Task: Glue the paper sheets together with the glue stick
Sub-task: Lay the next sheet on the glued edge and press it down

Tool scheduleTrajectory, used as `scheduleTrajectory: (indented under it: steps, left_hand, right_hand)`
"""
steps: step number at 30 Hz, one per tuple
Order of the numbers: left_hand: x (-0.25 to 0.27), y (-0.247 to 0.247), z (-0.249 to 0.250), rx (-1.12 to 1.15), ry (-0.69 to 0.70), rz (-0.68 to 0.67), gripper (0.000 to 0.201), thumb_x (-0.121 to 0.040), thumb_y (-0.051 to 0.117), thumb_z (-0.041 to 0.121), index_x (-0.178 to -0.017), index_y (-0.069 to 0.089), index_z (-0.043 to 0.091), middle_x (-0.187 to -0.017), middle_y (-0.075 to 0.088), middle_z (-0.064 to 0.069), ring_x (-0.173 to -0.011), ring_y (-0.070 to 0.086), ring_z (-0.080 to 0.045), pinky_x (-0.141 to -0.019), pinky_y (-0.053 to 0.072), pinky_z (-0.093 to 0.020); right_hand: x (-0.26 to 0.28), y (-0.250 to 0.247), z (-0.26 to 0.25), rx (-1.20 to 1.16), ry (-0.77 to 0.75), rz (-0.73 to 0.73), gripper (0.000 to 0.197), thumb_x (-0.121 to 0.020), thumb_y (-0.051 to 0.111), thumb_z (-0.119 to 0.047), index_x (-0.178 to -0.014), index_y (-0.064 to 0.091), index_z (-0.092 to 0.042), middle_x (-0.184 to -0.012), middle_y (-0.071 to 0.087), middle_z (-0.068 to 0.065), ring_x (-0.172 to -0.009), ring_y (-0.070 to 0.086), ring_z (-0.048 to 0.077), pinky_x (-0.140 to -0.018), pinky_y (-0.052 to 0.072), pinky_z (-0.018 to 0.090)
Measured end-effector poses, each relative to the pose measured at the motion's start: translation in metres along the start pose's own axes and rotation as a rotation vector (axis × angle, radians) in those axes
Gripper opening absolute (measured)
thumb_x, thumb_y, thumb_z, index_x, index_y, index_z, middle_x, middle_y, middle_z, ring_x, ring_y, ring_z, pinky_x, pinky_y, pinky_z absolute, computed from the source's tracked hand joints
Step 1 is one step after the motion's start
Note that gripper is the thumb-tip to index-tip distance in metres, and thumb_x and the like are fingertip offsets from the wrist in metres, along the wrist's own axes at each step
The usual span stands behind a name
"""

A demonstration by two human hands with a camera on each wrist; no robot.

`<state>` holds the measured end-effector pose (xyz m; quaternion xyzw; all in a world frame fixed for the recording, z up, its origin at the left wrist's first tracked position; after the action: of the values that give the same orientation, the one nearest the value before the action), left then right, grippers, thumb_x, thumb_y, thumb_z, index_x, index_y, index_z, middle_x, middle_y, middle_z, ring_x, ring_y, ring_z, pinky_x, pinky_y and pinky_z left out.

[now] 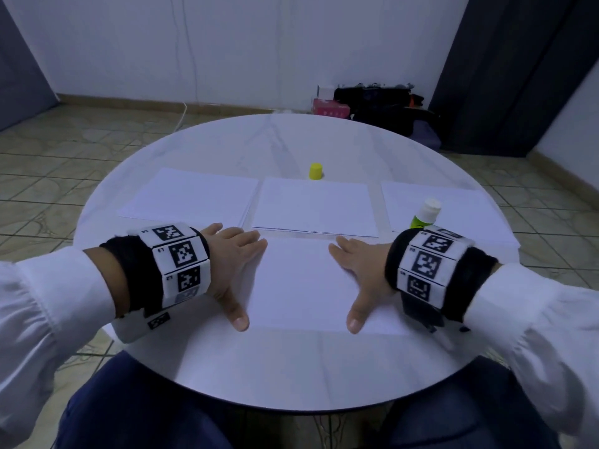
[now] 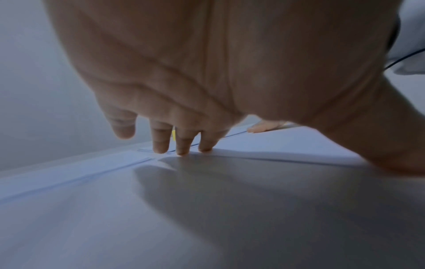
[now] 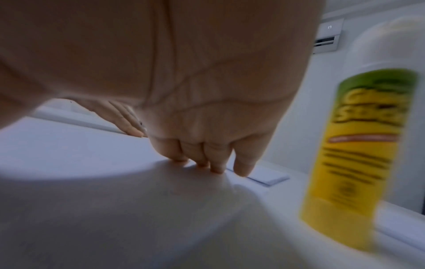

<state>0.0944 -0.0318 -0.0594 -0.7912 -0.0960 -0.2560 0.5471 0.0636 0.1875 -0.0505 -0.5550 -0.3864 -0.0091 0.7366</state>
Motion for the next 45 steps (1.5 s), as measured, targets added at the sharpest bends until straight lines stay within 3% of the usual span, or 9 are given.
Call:
scheduleTrajectory:
  steps: [14, 20, 24, 28, 32, 35, 39, 42, 45]
  left_hand:
    - [-0.001, -0.002, 0.000, 0.029, 0.016, 0.040, 0.139, -0.050, 0.070, 0.080, -0.153, -0.002, 0.020, -0.159, 0.002, 0.006, -0.147, -0.001, -0.015, -0.118, -0.001, -0.036]
    - [-0.007, -0.003, -0.001, 0.211, 0.001, 0.026, 0.171, -0.015, 0.058, 0.092, -0.150, -0.019, 0.021, -0.159, 0.011, 0.004, -0.146, 0.010, -0.017, -0.119, 0.010, -0.036]
    - [-0.001, -0.018, 0.001, 0.503, -0.058, 0.014, 0.141, -0.053, 0.075, 0.072, -0.150, -0.017, 0.028, -0.157, 0.017, 0.006, -0.145, 0.016, -0.016, -0.118, 0.017, -0.037]
    - [0.001, -0.021, 0.000, 0.947, -0.032, -0.009, 0.135, -0.052, 0.087, 0.055, -0.153, 0.000, 0.031, -0.141, 0.042, 0.009, -0.127, 0.046, -0.014, -0.110, 0.034, -0.029]
    - [0.011, -0.015, 0.009, 1.337, -0.131, 0.173, 0.098, -0.073, 0.080, 0.005, -0.148, 0.023, 0.035, -0.134, 0.035, -0.003, -0.118, 0.048, -0.024, -0.073, 0.051, -0.028]
    - [0.018, -0.003, 0.010, 1.493, -0.145, 0.180, 0.056, -0.079, 0.065, -0.015, -0.121, 0.055, 0.021, -0.120, 0.044, -0.010, -0.097, 0.056, -0.023, -0.058, 0.056, -0.028]
    - [0.026, 0.011, 0.007, 1.407, -0.094, 0.134, 0.036, -0.081, 0.058, -0.019, -0.099, 0.071, 0.010, -0.100, 0.067, -0.010, -0.080, 0.066, -0.024, -0.070, 0.060, -0.033]
    - [0.030, 0.011, 0.001, 1.335, -0.076, 0.254, 0.043, -0.081, 0.060, -0.015, -0.089, 0.073, 0.025, -0.099, 0.068, 0.001, -0.084, 0.070, -0.029, -0.077, 0.059, -0.040]
    - [0.035, 0.013, -0.008, 1.307, -0.078, 0.375, 0.056, -0.081, 0.064, -0.007, -0.070, 0.074, 0.047, -0.086, 0.074, 0.007, -0.074, 0.069, -0.024, -0.082, 0.057, -0.038]
  right_hand:
    - [0.013, 0.007, 0.024, 0.197, 0.117, -0.136, 0.143, -0.058, 0.086, -0.044, -0.147, -0.023, -0.017, -0.157, -0.013, 0.005, -0.146, 0.003, 0.022, -0.115, 0.020, 0.047]
    - [-0.001, 0.006, 0.024, 0.226, 0.166, -0.146, 0.155, -0.047, 0.089, -0.048, -0.145, -0.028, -0.022, -0.157, -0.015, 0.010, -0.146, -0.003, 0.029, -0.113, 0.017, 0.056]
    - [-0.004, 0.007, 0.025, 0.215, 0.178, -0.143, 0.158, -0.043, 0.090, -0.048, -0.143, -0.030, -0.024, -0.157, -0.017, 0.008, -0.146, -0.003, 0.029, -0.112, 0.018, 0.058]
    - [-0.004, 0.006, 0.024, 0.211, 0.179, -0.148, 0.160, -0.042, 0.091, -0.047, -0.143, -0.030, -0.024, -0.157, -0.017, 0.009, -0.146, -0.004, 0.029, -0.111, 0.019, 0.060]
    - [0.000, 0.006, 0.024, 0.201, 0.180, -0.142, 0.156, -0.045, 0.090, -0.046, -0.144, -0.029, -0.025, -0.157, -0.016, 0.009, -0.146, -0.002, 0.028, -0.112, 0.019, 0.059]
    - [0.009, 0.005, 0.024, 0.144, 0.162, -0.149, 0.149, -0.052, 0.089, -0.042, -0.145, -0.026, -0.030, -0.157, -0.018, 0.007, -0.146, 0.001, 0.028, -0.112, 0.019, 0.057]
    - [0.026, 0.005, 0.022, 0.025, 0.117, -0.088, 0.124, -0.057, 0.088, -0.033, -0.149, 0.006, -0.027, -0.153, 0.012, 0.006, -0.139, 0.025, 0.029, -0.105, 0.034, 0.050]
    - [0.035, 0.012, 0.021, -0.106, 0.132, 0.061, 0.081, -0.061, 0.086, -0.031, -0.127, 0.040, -0.021, -0.131, 0.038, -0.001, -0.115, 0.047, 0.022, -0.087, 0.044, 0.033]
    - [0.037, 0.016, 0.022, -0.382, 0.132, 0.198, 0.047, -0.066, 0.082, -0.034, -0.096, 0.047, -0.024, -0.113, 0.044, -0.003, -0.100, 0.050, 0.017, -0.082, 0.045, 0.029]
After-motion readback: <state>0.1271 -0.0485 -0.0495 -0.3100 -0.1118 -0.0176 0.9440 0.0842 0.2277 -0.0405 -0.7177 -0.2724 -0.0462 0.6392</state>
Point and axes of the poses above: each hand's wrist, its own x-axis away from the middle knuckle, its own y-axis out of the palm, z = x × y, the point moved 2 cm from there along -x, towards the middle knuckle
